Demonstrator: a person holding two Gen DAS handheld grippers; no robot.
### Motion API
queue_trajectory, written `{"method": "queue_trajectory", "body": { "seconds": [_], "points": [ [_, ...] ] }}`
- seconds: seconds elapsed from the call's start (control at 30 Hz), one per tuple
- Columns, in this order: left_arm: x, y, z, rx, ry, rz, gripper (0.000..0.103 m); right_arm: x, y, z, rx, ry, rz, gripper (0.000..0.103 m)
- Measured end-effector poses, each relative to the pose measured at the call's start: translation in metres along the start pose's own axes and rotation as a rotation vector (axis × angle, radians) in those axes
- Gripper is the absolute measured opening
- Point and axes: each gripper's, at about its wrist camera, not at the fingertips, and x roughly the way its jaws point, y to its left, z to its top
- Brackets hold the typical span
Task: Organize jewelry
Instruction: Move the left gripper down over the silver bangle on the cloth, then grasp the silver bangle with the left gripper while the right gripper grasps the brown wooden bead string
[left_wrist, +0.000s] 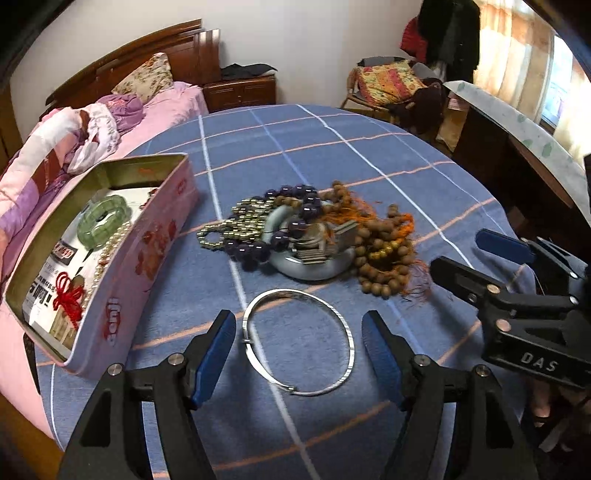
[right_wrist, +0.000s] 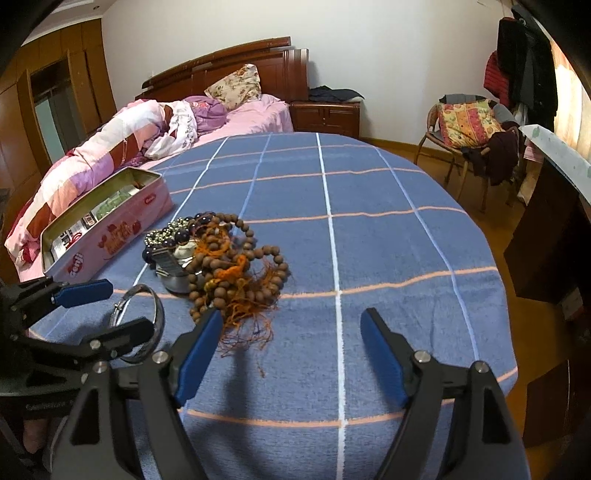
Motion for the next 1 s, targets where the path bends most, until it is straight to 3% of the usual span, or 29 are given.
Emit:
{"method": "queue_trajectory", "body": {
  "seconds": [0.13, 0.4, 0.6, 0.8, 1.0],
  "points": [
    [0.012, 0.001, -0.002, 0.014, 0.040, 0.022, 0.072, -0.001, -0.004, 0.000, 0.011, -0.002, 0.000, 0.081],
    [0.015, 0.006, 0.001, 0.005, 0.035, 0.018, 0.070, 0.000, -0.001, 0.001, 0.005, -0.003, 0.005, 0.081],
    [0.010, 0.014, 0.000, -0.011, 0.014, -0.015, 0.067, 0.000, 0.006, 0.003, -0.016, -0.004, 0.013, 0.081],
    [-0.006, 0.021, 0.002, -0.029, -0.058, 0.027, 0.067, 0.003, 0.018, 0.015, -0.066, 0.004, 0.038, 0.081],
    [-0.017, 0.030, 0.006, -0.031, -0.120, 0.100, 0.067, 0.020, 0.026, 0.022, -0.095, 0.058, 0.056, 0.059]
  ]
}}
